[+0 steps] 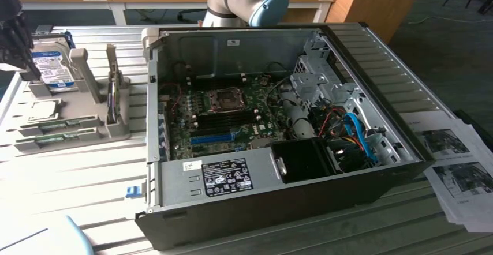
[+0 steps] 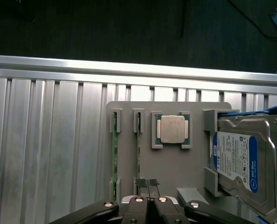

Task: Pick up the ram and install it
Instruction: 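Pick up the ram and move it above insertion slot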

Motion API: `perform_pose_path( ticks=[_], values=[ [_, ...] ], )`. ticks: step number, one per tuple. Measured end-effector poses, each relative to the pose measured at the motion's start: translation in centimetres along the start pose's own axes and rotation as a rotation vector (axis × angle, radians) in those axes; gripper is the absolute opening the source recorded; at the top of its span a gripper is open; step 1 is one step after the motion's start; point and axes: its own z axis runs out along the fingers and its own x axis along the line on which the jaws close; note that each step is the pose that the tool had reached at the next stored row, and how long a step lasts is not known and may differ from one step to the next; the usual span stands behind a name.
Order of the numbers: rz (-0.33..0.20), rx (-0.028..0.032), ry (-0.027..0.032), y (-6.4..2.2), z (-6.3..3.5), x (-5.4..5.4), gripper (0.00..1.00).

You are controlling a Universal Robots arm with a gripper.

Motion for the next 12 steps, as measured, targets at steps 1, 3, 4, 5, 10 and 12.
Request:
perform_pose_path(
  ticks=[1, 3, 4, 5, 10, 12],
  values=[
    [0.0, 0.0, 0.0, 0.0, 0.11, 0.0, 0.09],
    [0.0, 0.0001, 0.0, -0.02, 0.35, 0.0, 0.09],
    [0.0, 0.0001, 0.0, -0.02, 0.47, 0.0, 0.09],
    [0.0, 0.0001, 0.0, -0.02, 0.6, 0.0, 0.09],
    [0.0, 0.0, 0.0, -0.05, 1.29, 0.0, 0.09],
    [0.0, 0.0001, 0.0, -0.06, 1.55, 0.0, 0.09]
  ],
)
